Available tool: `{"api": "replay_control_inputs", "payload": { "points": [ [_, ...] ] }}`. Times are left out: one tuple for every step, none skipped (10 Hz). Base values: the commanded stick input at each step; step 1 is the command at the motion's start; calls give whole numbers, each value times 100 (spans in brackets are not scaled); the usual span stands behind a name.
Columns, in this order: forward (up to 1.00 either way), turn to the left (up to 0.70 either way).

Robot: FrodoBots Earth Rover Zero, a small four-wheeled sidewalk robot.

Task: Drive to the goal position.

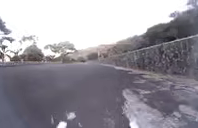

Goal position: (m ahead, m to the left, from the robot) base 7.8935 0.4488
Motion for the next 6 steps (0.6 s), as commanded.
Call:
{"api": "replay_control_inputs", "payload": {
  "points": [
    [70, 0],
    [70, 0],
    [70, 0],
    [70, 0],
    [70, 0],
    [70, 0]
  ]
}}
